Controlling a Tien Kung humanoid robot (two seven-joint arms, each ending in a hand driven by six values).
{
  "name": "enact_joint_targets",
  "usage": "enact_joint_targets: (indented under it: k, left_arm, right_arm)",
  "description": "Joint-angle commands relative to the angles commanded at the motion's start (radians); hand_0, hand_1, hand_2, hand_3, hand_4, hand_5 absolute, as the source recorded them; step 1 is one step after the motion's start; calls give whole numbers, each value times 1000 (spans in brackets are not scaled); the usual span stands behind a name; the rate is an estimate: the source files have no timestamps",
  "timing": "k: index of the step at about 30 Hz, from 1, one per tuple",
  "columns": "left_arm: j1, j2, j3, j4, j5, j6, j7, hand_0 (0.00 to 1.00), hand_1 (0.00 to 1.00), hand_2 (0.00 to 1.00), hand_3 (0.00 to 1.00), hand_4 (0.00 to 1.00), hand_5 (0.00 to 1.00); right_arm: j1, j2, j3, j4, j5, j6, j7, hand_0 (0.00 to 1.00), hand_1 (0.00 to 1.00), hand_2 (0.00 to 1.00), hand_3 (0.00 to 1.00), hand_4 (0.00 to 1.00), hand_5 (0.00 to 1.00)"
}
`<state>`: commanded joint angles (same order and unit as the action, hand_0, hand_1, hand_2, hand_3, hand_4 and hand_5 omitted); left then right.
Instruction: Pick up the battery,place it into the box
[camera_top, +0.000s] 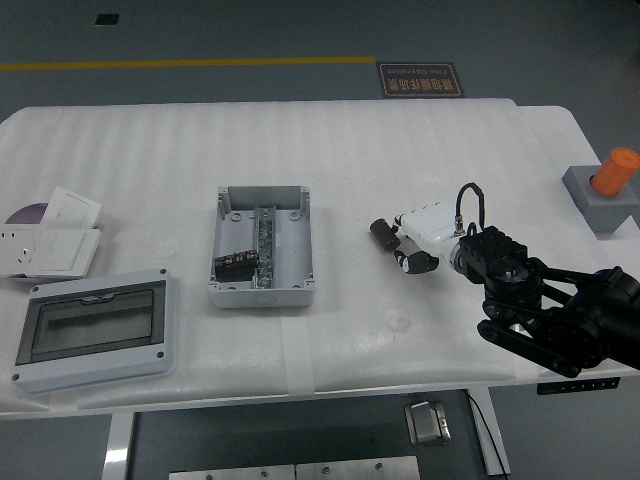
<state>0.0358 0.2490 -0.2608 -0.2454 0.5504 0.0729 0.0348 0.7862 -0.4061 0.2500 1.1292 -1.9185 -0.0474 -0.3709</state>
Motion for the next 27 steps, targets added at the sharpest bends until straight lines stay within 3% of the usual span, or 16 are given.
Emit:
enact_joint_targets:
  k: [2,3,11,27]
  left_arm:
    - [0,0,0,0,1,0,0,629,659,523,580,596,371]
    - [0,0,0,0,0,0,0,629,659,523,581,597,373]
    - [0,0,0,-1,1,0,0,630,659,521,579,595,378]
    - [-3,6,8,-3,2,1,0,629,657,518,578,587,382]
  right_arm:
    - [3,-2,0,3,-3,6,-2,809,775,821,940,755,451]
    - [5,-3,0,5,-4,9,-3,854,831,915,998,826,473]
    - [33,-4,-26,12,-11,14,-8,858,841,919,998,841,466]
    - [133,31,-194,-4,-2,-22,24,830,812,853,993,838,521]
